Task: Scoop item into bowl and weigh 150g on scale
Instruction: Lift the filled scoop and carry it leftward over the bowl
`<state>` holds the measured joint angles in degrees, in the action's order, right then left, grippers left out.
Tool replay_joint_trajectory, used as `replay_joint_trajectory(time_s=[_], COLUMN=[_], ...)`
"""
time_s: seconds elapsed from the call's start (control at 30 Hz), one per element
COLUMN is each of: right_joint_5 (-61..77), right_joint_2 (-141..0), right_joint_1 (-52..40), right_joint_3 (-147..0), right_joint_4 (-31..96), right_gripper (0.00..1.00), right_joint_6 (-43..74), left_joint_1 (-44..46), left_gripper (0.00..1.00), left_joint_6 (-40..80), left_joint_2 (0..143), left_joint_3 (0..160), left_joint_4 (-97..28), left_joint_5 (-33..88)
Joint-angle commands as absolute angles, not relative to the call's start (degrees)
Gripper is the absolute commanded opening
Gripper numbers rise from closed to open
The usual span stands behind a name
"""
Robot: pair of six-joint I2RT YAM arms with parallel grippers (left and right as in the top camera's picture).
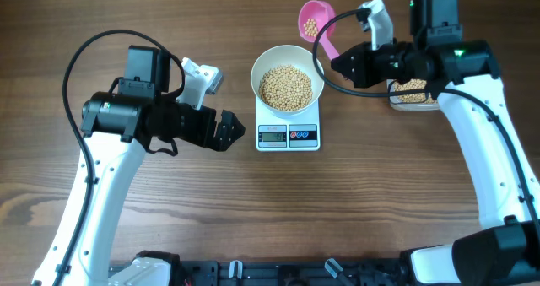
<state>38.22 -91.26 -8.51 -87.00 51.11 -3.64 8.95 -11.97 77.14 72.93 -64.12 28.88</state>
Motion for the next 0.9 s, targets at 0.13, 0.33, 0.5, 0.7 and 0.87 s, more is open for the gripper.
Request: replay_joint_trajectory(time_s=[0.13,0.33,0.5,0.7,0.87], right_joint_5=[29.4,21.6,18.0,18.0,17.8], right_joint_2=[-92.6,-94.3,-94.4,-95.3,-96.8], right_joint_1=[-13.4,-16.2,-17.1,-17.1,-17.1], right_joint_3=[-87.6,-87.5,-87.5,-87.5,-87.5], right_joint_4=[51.5,51.9,52.6,53.0,53.5], right_gripper=[0.04,0.04,0.04,0.04,0.04], right_joint_6=[-4.6,-7.6,-9.0,-9.2,-10.8], left_joint_1=[9.2,9.2,9.2,9.2,9.2], left_gripper=[1.00,1.00,1.00,1.00,1.00], left_joint_6=[-13.1,-13.1,-13.1,-13.1,-13.1], left_joint_2=[76.2,76.2,76.2,76.2,76.2], left_joint_3=[73.2,73.2,73.2,73.2,73.2], left_joint_4=[-64.1,-64.1,-64.1,-64.1,-64.1], left_joint_5=[30.0,30.0,30.0,30.0,30.0])
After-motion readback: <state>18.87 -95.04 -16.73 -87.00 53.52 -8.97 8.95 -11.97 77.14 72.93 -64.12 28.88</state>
